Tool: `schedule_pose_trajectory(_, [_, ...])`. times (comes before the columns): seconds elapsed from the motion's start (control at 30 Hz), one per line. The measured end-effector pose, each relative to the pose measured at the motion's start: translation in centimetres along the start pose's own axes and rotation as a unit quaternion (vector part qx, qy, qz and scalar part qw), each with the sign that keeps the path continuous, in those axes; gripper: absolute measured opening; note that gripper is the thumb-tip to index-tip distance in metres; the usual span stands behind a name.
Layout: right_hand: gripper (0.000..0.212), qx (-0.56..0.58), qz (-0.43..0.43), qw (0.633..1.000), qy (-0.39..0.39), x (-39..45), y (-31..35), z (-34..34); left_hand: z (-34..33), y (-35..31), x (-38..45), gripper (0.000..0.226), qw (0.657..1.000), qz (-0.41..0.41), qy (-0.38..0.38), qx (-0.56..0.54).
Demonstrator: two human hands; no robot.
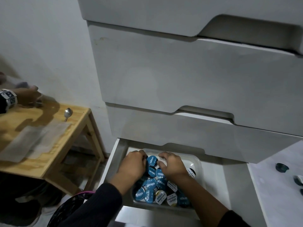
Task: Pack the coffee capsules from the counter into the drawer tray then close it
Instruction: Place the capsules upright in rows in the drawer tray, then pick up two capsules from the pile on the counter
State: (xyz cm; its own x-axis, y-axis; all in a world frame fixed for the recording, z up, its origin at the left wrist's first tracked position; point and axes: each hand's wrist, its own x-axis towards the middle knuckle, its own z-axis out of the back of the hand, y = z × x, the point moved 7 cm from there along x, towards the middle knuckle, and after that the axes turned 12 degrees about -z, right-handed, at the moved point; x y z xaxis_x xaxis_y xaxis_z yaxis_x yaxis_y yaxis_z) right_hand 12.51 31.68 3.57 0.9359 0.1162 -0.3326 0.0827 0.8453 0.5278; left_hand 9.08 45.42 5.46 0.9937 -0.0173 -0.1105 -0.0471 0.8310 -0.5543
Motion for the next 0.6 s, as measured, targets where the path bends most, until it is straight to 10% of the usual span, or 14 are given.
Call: schedule_pose_trajectory(0.6, [0.02, -0.185, 0.16, 0.898, -0.366, -8.9, -1.8, 3.3, -1.9, -9.3, -4.8, 0.066, 0.961, -0.18, -0.053, 0.203])
